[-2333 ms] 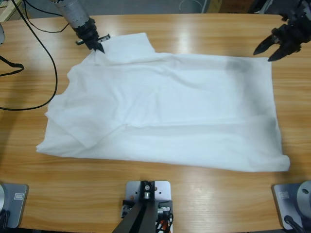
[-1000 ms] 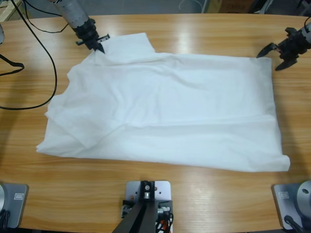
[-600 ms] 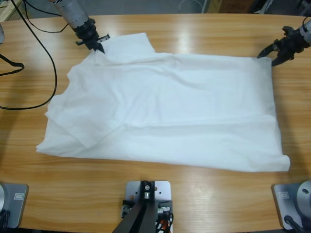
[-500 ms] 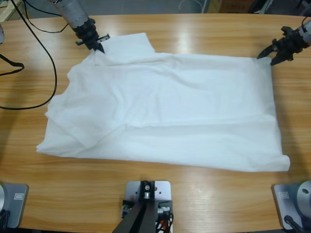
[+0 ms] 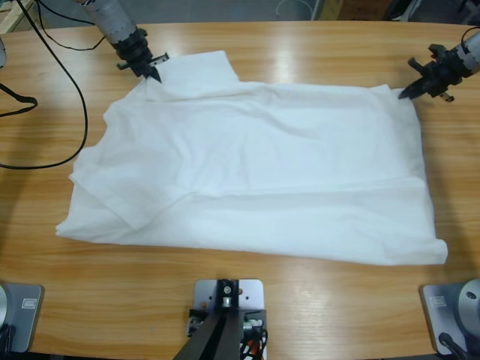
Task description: Fold clothes
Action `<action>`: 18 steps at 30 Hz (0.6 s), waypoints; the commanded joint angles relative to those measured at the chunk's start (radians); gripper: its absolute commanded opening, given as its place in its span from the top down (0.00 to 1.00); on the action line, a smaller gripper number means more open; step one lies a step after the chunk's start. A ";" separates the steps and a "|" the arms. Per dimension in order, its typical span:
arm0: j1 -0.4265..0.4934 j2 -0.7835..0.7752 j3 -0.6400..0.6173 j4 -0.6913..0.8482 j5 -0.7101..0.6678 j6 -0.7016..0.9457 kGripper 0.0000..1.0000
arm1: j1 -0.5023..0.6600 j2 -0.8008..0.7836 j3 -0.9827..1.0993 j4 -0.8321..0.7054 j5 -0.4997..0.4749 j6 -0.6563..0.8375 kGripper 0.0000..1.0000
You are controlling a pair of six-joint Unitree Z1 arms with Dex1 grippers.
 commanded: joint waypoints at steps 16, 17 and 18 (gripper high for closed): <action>0.085 -0.049 -0.427 0.156 -0.046 0.112 1.00 | 0.006 -0.079 -0.234 0.259 0.060 -0.043 1.00; 0.078 -0.059 -0.425 0.158 -0.047 0.118 1.00 | 0.017 -0.080 -0.234 0.261 0.061 -0.045 1.00; 0.074 -0.071 -0.421 0.160 -0.052 0.119 1.00 | 0.030 -0.083 -0.237 0.264 0.060 -0.045 1.00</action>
